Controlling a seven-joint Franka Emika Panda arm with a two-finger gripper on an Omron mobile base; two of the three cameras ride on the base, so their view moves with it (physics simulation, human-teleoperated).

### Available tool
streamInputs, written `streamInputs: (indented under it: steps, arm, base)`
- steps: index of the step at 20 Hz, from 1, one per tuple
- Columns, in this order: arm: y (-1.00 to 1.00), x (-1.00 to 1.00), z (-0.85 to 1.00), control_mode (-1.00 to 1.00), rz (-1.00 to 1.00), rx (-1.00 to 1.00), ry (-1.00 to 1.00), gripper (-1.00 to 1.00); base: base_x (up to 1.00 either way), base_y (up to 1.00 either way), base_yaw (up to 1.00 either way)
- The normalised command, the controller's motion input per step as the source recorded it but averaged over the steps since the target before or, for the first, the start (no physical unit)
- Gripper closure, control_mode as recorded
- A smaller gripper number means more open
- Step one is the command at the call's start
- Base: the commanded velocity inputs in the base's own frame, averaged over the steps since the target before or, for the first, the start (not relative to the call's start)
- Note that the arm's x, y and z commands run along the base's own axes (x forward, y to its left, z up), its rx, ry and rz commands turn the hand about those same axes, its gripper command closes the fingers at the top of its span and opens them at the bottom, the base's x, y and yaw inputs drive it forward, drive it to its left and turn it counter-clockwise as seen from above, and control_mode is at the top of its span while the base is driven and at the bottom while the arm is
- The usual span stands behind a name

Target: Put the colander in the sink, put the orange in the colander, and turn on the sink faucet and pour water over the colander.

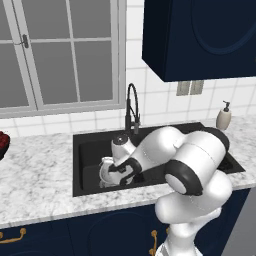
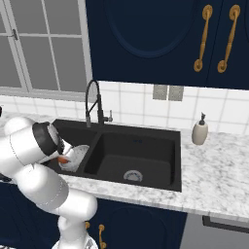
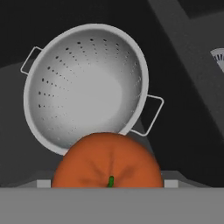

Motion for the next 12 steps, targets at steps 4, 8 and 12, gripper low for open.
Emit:
streamInputs:
  steps: [4,8,12]
  arm:
    - [0.15,0.15,-0.04,-1.0,0.0,0.0,0.0,1.0]
    - [0.24,0.25,0.0,-1.0,0.0,0.0,0.0,1.0]
    - [0.22,0.24,-0.07,-1.0,0.0,0.0,0.0,1.0]
  base:
    - [0.0,0.0,0.0]
    - [0.0,0.0,0.0]
    - [0.0,0.0,0.0]
